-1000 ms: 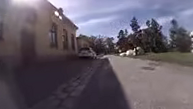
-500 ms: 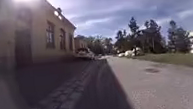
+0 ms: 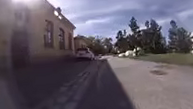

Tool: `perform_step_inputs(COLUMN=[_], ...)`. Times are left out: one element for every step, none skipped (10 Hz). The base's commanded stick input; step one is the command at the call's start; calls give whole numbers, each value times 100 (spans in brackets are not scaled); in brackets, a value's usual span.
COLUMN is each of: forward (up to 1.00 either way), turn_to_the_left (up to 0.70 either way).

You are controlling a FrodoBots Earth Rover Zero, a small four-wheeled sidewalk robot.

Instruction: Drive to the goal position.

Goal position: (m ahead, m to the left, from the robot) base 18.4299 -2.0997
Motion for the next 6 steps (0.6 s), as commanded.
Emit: perform_step_inputs(forward=[70,70,70,70,70,70], turn_to_the_left=[7,7,7,-24,-28,-28])
